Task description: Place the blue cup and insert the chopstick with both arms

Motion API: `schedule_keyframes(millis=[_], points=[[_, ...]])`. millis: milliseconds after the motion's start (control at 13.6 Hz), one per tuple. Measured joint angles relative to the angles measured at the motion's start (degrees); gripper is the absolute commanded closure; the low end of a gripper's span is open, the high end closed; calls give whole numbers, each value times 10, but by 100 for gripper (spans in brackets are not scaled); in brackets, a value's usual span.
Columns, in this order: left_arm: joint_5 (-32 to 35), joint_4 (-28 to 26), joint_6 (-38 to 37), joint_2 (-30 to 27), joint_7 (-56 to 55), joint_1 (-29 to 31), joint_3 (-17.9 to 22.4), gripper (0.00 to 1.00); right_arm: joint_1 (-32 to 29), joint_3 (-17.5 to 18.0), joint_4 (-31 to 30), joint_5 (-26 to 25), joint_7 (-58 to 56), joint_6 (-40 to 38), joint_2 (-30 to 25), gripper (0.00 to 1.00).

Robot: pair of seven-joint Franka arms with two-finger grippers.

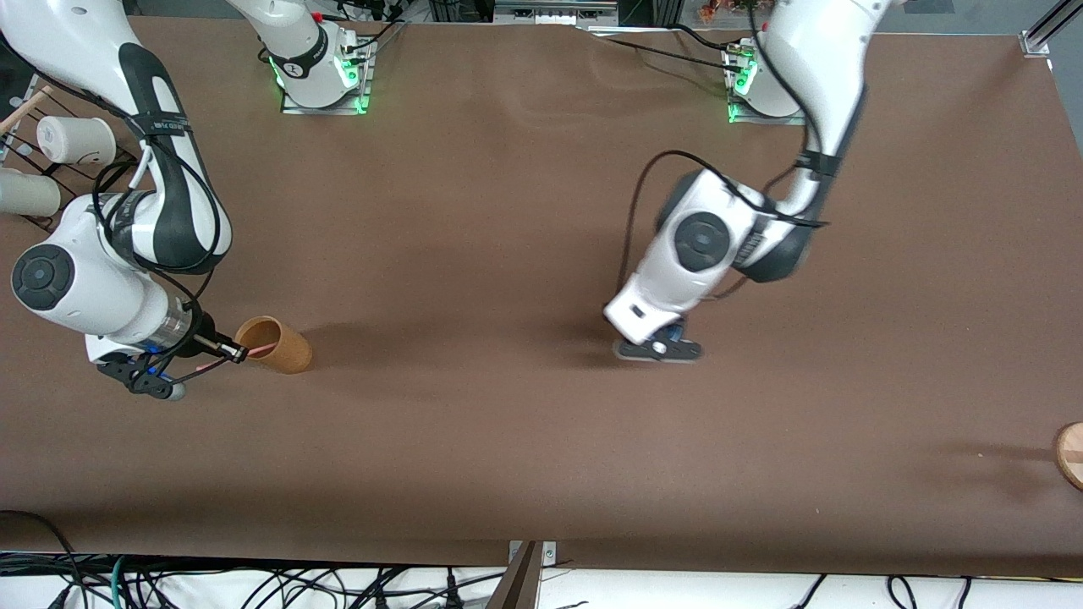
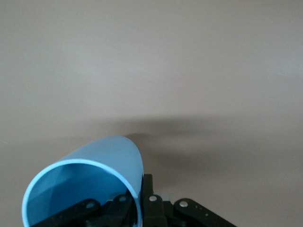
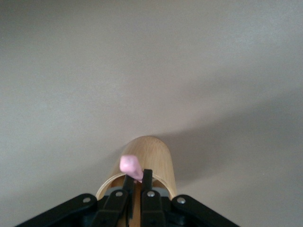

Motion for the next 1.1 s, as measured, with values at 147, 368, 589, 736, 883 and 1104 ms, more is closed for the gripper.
schedule_keyframes(millis=[147,368,589,736,883,1104], points=[[0,38,-9,28,-68,-42,2,100,0,0,2,0,0,0,0,100],[0,97,-15,73,-131,-78,3,100,0,0,12,0,0,0,0,100],[0,141,-16,116,-169,-100,4,100,0,0,28,-7,-1,-2,-5,100],[0,157,-15,139,-177,-106,4,100,0,-1,34,-25,-2,-20,-20,100],[0,164,-22,142,-179,-107,7,41,1,-1,37,-39,-2,-44,-45,100],[0,167,-22,143,-180,-106,11,0,3,0,61,-45,-2,-108,-77,100]])
